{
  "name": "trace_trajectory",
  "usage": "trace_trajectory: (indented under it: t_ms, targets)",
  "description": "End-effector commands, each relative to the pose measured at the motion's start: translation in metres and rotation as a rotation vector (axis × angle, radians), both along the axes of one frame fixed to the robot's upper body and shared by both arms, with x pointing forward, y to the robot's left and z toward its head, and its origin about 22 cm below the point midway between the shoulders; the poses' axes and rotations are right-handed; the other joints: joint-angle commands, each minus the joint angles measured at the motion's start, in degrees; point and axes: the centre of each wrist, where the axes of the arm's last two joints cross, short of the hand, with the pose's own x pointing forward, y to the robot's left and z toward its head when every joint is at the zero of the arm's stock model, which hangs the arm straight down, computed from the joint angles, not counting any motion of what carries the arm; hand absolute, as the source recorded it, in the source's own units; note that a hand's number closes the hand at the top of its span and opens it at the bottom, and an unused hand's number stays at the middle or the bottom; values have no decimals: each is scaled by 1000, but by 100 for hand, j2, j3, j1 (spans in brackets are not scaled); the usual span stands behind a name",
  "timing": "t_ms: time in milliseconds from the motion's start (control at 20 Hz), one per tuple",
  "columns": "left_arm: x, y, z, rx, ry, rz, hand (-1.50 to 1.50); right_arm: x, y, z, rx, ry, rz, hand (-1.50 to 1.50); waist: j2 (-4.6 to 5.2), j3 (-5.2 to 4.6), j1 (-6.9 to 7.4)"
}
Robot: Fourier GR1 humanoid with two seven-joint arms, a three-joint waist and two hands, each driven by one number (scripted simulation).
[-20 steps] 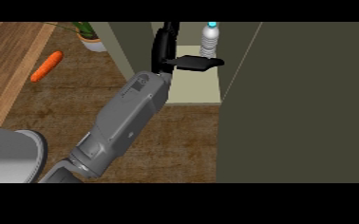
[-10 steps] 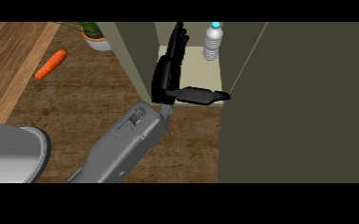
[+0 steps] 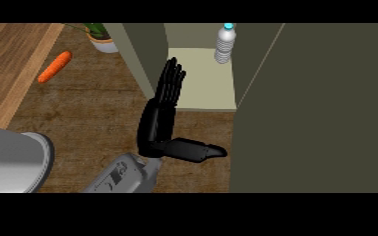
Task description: Pick up the bottled water, place it into the cabinet and close the cabinet
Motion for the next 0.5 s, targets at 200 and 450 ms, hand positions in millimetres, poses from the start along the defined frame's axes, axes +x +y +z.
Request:
trace_trajectory:
  t_ms: [200, 450]
  targets:
    - [-51, 36, -11, -14, 12, 13, -150, -3, 28, 42, -143, 0, 281, 150, 2, -6, -28]
    - [-65, 64, -5, -17, 8, 36, -150, -1, 41, 42, -139, 40, 344, 150, 24, -8, -33]
